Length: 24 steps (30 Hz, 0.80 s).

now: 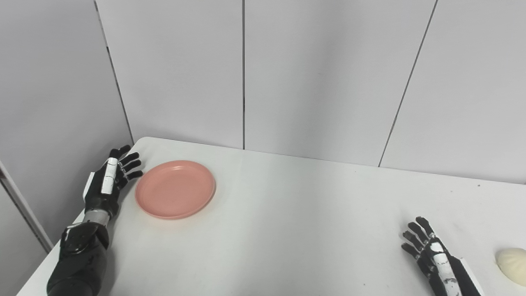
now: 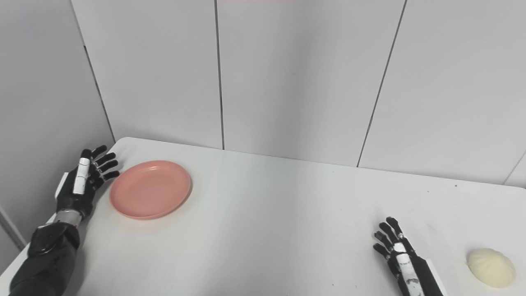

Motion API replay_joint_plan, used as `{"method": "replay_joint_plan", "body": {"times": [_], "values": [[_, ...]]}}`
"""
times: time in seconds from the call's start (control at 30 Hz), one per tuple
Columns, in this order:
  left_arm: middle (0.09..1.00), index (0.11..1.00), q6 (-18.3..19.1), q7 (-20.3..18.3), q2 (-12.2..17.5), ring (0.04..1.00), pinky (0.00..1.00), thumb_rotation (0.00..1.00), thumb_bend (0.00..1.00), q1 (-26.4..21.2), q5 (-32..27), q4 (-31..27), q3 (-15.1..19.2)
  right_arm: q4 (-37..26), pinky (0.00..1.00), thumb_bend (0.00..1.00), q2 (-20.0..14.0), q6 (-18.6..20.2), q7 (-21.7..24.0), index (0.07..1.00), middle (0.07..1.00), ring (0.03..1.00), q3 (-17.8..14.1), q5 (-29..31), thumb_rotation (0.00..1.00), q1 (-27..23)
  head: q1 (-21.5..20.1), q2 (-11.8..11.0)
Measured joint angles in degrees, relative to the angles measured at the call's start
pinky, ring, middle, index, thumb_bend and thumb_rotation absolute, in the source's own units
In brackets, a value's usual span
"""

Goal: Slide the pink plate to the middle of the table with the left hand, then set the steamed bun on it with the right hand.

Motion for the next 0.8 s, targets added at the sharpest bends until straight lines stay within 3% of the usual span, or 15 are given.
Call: {"method": "replay_joint_plan", "body": {"times": [0.27,0.6,0.8], "values": [[0.773,0.793,0.1,-0.3,-0.9,0.777,0.7,0.83,0.92,-0.6,-0.1,-0.1,-1.2,-0.3,0.9,0.8,0.0,0.2,-0.1,0.958,0.95,0.924,0.1,0.1,0.88,0.2,-0.2,0.2],[0.771,0.786,0.7,-0.6,-2.3,0.769,0.64,0.87,0.93,-1.6,0.9,-0.4,-4.2,-0.4,0.9,0.78,0.0,0.2,-0.2,0.953,0.951,0.921,0.4,0.1,0.87,0.2,-0.8,0.4],[0.763,0.775,3.0,-0.6,-3.1,0.771,0.65,0.86,0.94,-1.7,1.3,-2.3,-5.4,-0.4,0.89,0.78,0.0,0.2,-0.2,0.947,0.948,0.917,0.4,0.1,0.87,0.2,-1.1,0.6]]}}
